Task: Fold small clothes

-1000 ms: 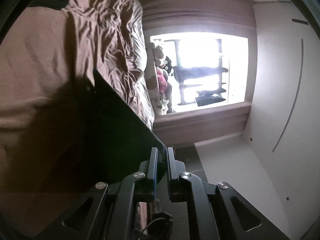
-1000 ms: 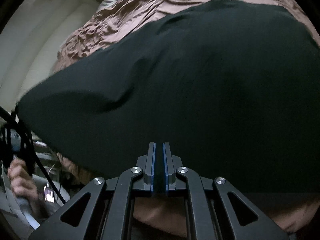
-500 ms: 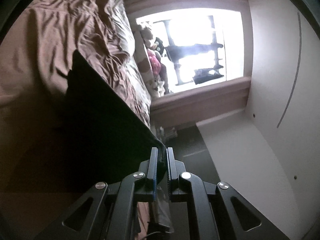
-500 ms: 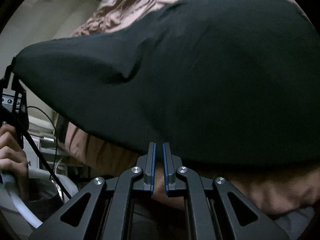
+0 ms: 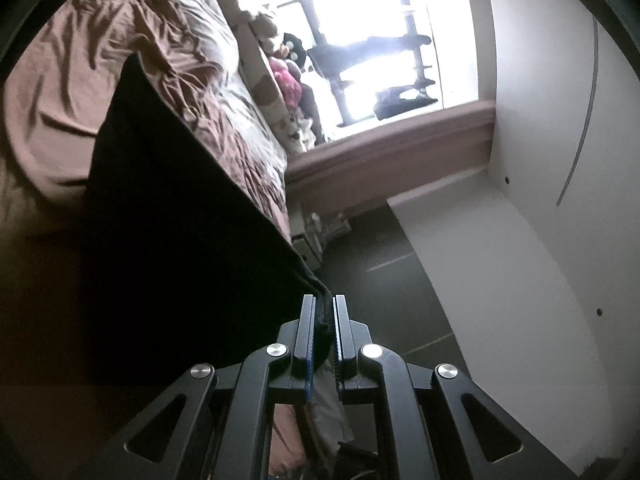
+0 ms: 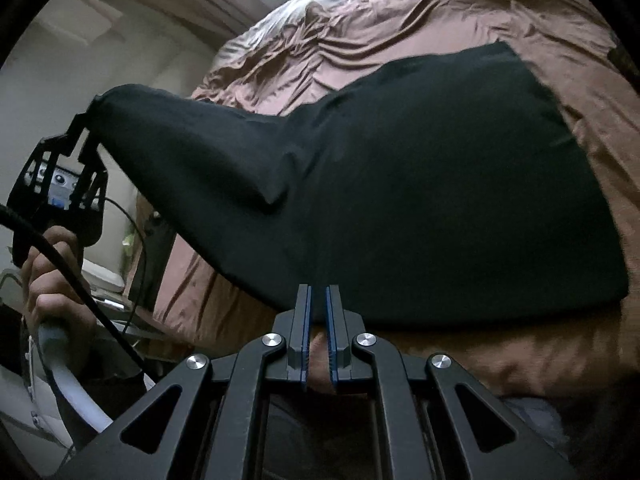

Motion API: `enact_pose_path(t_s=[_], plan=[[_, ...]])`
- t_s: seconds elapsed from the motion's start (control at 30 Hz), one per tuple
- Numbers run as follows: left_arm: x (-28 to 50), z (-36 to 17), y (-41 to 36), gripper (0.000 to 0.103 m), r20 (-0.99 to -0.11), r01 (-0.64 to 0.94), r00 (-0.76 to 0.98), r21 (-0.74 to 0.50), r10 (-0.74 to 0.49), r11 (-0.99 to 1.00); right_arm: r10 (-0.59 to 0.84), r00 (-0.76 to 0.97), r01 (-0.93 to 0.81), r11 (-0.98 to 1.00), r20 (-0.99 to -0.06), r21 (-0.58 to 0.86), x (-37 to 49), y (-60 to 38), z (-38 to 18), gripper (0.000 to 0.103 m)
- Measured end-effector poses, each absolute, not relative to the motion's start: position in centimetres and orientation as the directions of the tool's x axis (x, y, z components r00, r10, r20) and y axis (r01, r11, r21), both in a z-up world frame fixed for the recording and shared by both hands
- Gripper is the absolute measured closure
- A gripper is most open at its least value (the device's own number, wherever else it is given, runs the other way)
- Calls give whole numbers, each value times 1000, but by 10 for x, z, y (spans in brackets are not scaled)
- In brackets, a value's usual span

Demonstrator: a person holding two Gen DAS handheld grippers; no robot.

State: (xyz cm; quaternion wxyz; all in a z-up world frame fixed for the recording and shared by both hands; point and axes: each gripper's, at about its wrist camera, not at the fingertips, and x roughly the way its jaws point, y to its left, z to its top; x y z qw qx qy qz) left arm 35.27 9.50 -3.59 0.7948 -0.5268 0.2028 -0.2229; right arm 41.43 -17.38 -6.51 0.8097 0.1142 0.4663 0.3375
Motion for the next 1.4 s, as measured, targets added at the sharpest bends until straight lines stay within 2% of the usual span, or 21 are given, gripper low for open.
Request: enact_pose_path(t_s=[0.03, 0.1, 0.13, 0.57, 0.67, 0.73, 0.83, 0.9, 0.97, 1.4], plan=[[356, -35, 90, 96, -92, 142, 813, -926, -575, 349, 649, 352, -438, 751, -674, 494, 411, -180, -64, 76], [364, -34, 77, 96, -105, 146, 796, -923, -596, 357, 642, 391, -436, 761, -660, 481, 405, -192, -60, 57], [367, -32, 73, 96, -110, 146, 791, -921, -602, 360, 645, 405, -439, 759, -648, 482, 398, -202, -54, 52], [409, -55, -15, 96, -153, 149, 675, -930, -722, 337, 610, 494, -350, 792, -619, 501, 373, -266, -43, 52], [419, -75, -53, 95, -211, 121, 606, -929, -767, 351, 591, 517, -319, 804, -619, 502, 365, -285, -40, 52], [425, -92, -75, 87, -275, 75, 545, -925, -792, 372, 576, 531, -294, 813, -621, 503, 361, -297, -39, 52], [426, -109, -87, 62, -272, 52, 483, -940, -832, 338, 558, 543, -254, 822, -628, 510, 361, -314, -41, 52], [425, -107, -81, 34, -303, 49, 500, -925, -811, 376, 555, 544, -234, 820, -629, 522, 358, -322, -42, 52], [422, -105, -73, 30, -310, 49, 521, -919, -795, 391, 549, 546, -218, 823, -633, 525, 356, -327, -44, 52], [375, -97, 4, 30, -413, -12, 607, -858, -679, 513, 592, 478, -246, 799, -649, 548, 380, -310, -54, 52]])
